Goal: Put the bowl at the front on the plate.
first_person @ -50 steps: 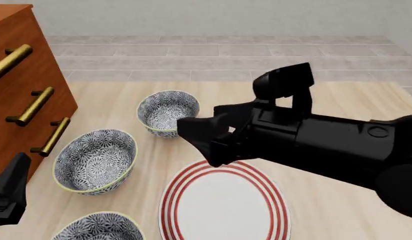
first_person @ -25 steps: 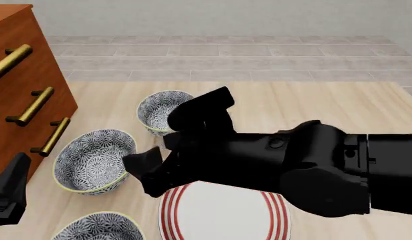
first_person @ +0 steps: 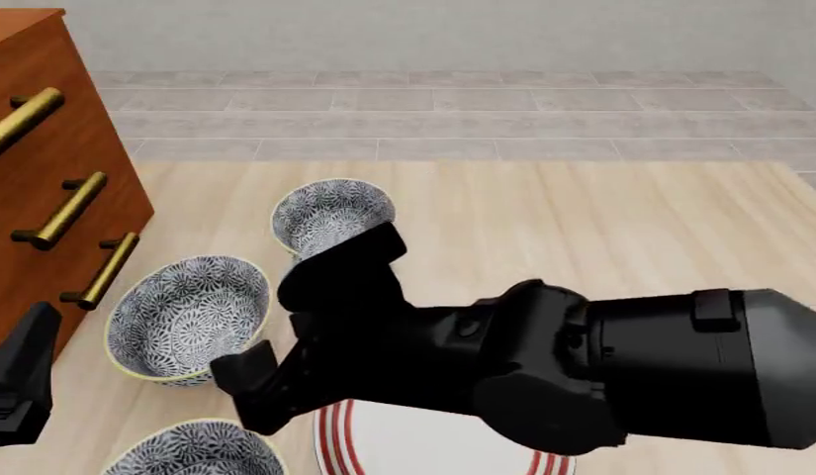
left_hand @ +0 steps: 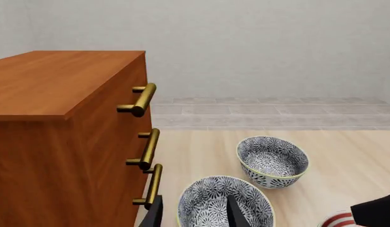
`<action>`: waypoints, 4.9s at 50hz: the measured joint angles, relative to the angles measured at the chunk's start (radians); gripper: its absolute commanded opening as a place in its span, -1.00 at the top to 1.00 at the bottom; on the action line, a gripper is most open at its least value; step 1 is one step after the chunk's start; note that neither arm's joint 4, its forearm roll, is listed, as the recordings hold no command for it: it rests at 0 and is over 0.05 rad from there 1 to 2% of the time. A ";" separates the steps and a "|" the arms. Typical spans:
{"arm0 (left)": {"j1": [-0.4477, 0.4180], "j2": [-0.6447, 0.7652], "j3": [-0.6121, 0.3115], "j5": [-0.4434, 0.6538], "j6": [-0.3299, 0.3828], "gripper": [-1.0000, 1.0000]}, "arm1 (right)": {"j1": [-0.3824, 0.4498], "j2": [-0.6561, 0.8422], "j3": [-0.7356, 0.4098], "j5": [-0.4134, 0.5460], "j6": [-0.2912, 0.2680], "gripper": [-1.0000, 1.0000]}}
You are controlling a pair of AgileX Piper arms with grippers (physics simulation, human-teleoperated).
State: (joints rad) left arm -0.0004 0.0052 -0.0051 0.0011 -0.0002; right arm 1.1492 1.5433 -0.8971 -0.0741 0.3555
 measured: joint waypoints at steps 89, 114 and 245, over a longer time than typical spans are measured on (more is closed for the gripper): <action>0.000 0.000 0.000 0.000 0.000 -1.00 | 0.080 0.307 0.028 -0.223 0.103 -1.00; 0.000 0.000 0.000 0.000 0.000 -1.00 | 0.092 0.360 0.022 -0.248 0.116 -1.00; 0.000 0.000 0.000 0.000 0.000 -1.00 | -0.373 -0.209 0.093 0.111 0.159 1.00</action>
State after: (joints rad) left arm -0.0004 0.0053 -0.0051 0.0011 -0.0002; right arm 0.7764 1.3339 -0.8044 0.0371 0.5143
